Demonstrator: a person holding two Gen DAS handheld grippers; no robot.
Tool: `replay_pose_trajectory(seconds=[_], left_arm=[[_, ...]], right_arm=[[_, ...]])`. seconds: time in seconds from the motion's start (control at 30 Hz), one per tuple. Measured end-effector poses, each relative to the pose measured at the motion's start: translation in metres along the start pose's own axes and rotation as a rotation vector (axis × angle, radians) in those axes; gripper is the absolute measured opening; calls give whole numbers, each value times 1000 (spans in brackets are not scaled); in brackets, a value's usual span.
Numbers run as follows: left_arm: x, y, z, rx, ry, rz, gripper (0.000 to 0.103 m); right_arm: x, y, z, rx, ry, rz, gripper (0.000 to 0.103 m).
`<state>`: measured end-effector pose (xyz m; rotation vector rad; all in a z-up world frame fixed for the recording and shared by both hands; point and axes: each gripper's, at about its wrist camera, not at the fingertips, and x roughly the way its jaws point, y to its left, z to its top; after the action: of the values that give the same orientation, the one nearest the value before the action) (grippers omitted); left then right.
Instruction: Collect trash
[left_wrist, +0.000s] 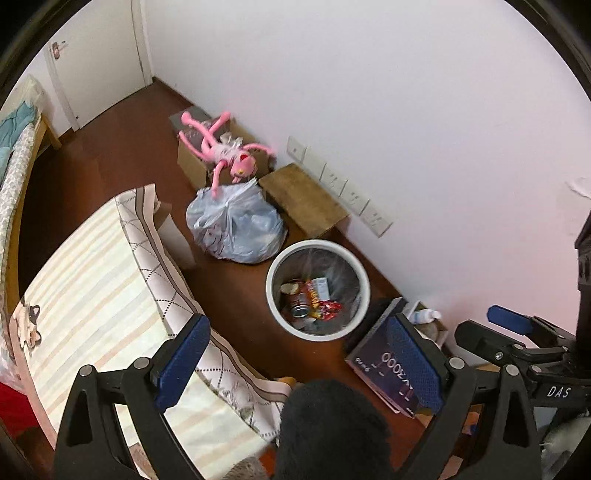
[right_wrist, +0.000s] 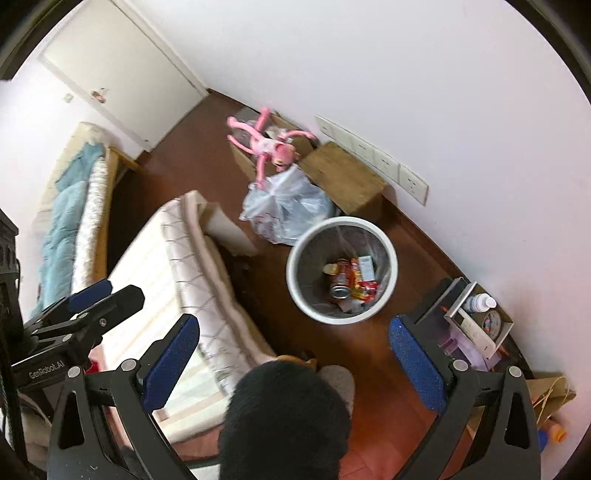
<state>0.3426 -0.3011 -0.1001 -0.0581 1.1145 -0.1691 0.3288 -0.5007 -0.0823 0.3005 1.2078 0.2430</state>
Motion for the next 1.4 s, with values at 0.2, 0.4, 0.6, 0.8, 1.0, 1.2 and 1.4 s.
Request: replay_pose_trajectory(seconds=[0.2,0.4,0.6,0.8,1.0,1.2,1.4], left_arm=[[-50,-1,-8,1,-38,-65,98],[-75,5,-17,-9,-37,-99,98],[-87,9,-20,-20,-27,-112,98],[-98,12,-22,-22,-33,-117,98],[-101,14,-24,-23,-42,-120,98],[-107,16,-25,-30,-50,-117,98],[-109,16,-24,-33,-56,-114,103]], right_arm=[[-50,24,-11,-35,-24,61,103],[-82,45,-19,-64,-19,120,103],[-96,53,-20,-78,-9,126,103],[-97,54,-17,-86,5,121,103],[-100,58,-18,-97,2,118,103],[-98,61,-20,-106,9,115,103],[-99,60,-21,-105,10,118,103]])
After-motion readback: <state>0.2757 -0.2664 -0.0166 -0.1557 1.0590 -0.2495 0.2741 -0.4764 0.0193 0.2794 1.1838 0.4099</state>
